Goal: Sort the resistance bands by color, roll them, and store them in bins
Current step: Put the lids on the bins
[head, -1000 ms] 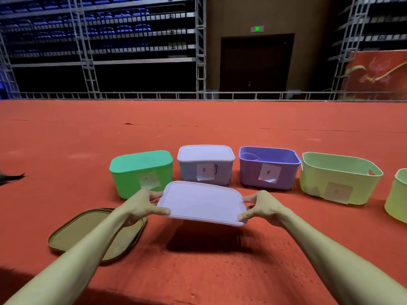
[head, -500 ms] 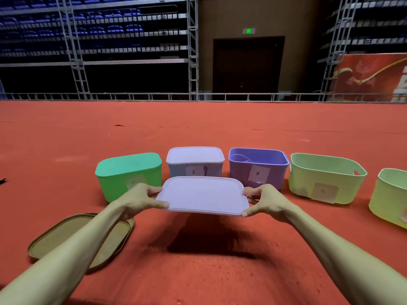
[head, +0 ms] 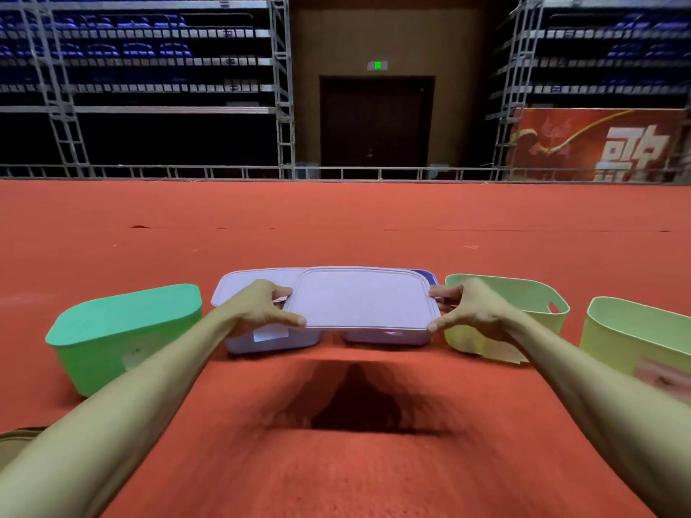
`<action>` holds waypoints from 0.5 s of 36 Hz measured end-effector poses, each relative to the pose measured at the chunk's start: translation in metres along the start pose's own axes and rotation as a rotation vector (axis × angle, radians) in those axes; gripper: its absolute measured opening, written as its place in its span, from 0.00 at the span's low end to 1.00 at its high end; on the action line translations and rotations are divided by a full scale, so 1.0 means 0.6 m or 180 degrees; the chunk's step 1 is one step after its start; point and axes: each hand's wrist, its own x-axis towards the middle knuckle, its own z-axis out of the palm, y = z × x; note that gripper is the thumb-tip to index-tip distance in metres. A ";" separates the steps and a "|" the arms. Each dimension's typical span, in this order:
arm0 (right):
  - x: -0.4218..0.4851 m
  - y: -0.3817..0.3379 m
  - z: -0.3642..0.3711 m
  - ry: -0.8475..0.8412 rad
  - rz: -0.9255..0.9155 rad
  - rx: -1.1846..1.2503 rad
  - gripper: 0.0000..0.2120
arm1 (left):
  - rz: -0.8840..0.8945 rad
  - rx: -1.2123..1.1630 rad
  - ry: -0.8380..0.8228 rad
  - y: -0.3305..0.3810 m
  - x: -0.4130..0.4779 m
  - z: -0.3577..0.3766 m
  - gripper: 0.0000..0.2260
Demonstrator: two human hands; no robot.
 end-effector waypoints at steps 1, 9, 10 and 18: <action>0.009 0.006 -0.009 0.0035 -0.0002 -0.0014 0.44 | -0.0008 0.0036 0.0038 0.004 0.016 0.004 0.32; 0.096 0.060 -0.051 0.0314 0.0008 -0.0328 0.47 | 0.0138 -0.0035 -0.0153 -0.002 0.147 0.032 0.19; 0.109 0.071 -0.054 0.0328 -0.0031 -0.0382 0.51 | 0.0127 -0.0072 -0.0171 -0.006 0.164 0.036 0.21; 0.206 0.122 -0.078 0.0193 0.0088 -0.0458 0.59 | -0.0020 -0.0094 -0.0288 -0.048 0.288 0.066 0.27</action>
